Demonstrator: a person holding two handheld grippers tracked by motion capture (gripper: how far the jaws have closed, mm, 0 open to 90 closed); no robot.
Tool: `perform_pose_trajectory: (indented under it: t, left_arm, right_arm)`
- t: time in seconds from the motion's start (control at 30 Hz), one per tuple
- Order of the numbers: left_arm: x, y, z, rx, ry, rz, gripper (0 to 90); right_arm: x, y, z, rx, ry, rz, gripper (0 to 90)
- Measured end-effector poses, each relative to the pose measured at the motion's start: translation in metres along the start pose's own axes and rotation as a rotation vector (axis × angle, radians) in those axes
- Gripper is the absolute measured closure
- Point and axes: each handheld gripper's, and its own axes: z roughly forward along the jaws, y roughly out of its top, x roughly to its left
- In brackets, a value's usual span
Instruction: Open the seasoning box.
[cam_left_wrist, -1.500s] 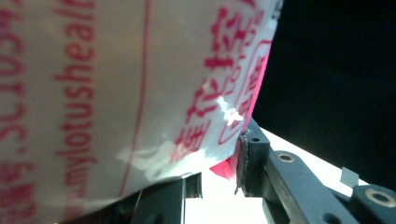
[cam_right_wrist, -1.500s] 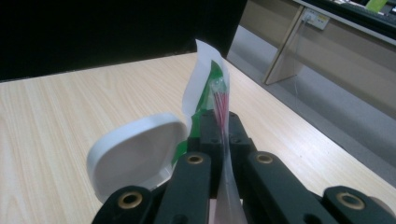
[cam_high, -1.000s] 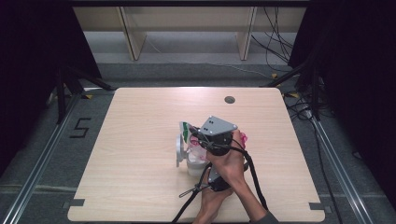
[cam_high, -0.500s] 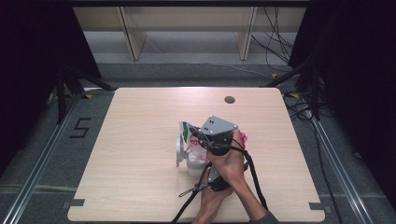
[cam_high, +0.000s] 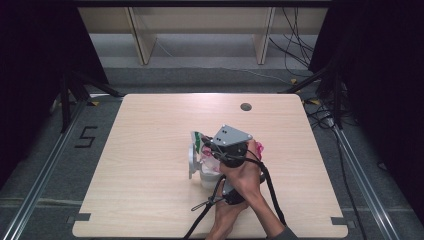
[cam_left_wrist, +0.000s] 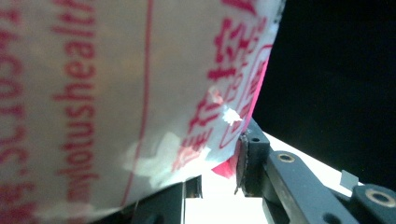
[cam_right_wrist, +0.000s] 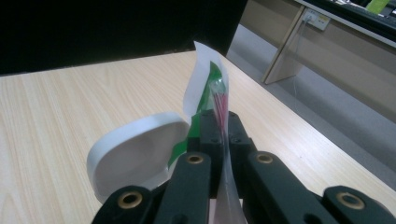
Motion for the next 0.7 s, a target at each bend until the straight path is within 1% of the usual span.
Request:
perform_pose_trajectory:
  t: [0.03,0.07,0.1,0.17,0.23,0.27,0.3,0.33,0.37,0.4,0.47,0.5,0.53,0.57,0.6,0.7]
  left_arm:
    - [0.0001,-0.0008,0.0015,-0.019,-0.002,-0.007,74.4]
    - [-0.0006,-0.0008,0.0019,-0.027,-0.016,-0.015,74.4]
    - [-0.0002,-0.0002,0.001,-0.017,-0.016,-0.001,74.4]
    - [-0.001,0.0001,0.0026,-0.048,-0.037,-0.013,74.4]
    - [-0.0005,-0.0005,0.0032,-0.044,-0.037,-0.014,74.4]
    - [0.0,-0.0004,0.0017,-0.019,-0.027,-0.003,74.4]
    - [-0.0004,-0.0008,0.0032,-0.05,-0.04,-0.018,74.4]
    - [-0.0004,-0.0008,0.0032,-0.05,-0.04,-0.018,74.4]
    - [-0.001,-0.0001,0.0024,-0.041,-0.032,-0.017,74.4]
    - [-0.0005,0.0001,0.0026,-0.044,-0.037,-0.01,74.4]
    - [-0.0004,-0.0002,0.0031,-0.043,-0.038,-0.013,74.4]
    - [0.0003,-0.0003,0.0016,-0.017,-0.027,-0.001,74.4]
    - [0.0011,-0.0014,0.0028,-0.033,-0.031,-0.001,74.4]
    - [0.0004,-0.0014,0.0031,-0.045,-0.042,-0.013,74.4]
    - [0.0001,-0.0009,0.0031,-0.05,-0.046,-0.012,74.4]
    - [0.0009,-0.0008,0.0028,-0.042,-0.039,-0.009,74.4]
  right_arm:
    - [-0.0004,-0.0008,0.0008,0.008,0.002,0.0,89.8]
    - [-0.0007,-0.0011,0.0008,0.008,0.003,0.002,89.8]
    - [-0.0008,-0.001,0.0004,0.005,0.002,0.003,89.8]
    - [0.0,0.0005,-0.0012,0.001,0.002,0.006,89.8]
    - [0.0011,0.0009,-0.0009,0.007,-0.004,0.009,89.8]
    - [0.0018,0.0,-0.0003,0.014,-0.002,0.016,89.8]
    - [0.0003,-0.0006,0.0007,0.01,0.0,0.006,89.8]
    - [0.0003,-0.0006,0.0007,0.01,0.0,0.006,89.8]
    - [-0.0001,0.0,0.0,0.007,0.003,0.004,89.8]
    - [0.0003,0.0004,-0.0007,-0.001,0.004,0.004,89.8]
    - [0.0008,0.0007,-0.0007,0.005,0.003,0.003,89.8]
    - [0.0005,0.0002,-0.0001,0.004,0.002,-0.001,89.8]
    - [0.0004,-0.0005,0.0006,0.007,0.007,0.002,89.8]
    - [0.0001,-0.0008,0.0008,0.008,0.004,0.003,89.8]
    - [0.0005,-0.0005,0.0003,0.005,0.008,0.003,89.8]
    - [0.0007,0.0006,-0.0004,0.001,0.004,-0.002,89.8]
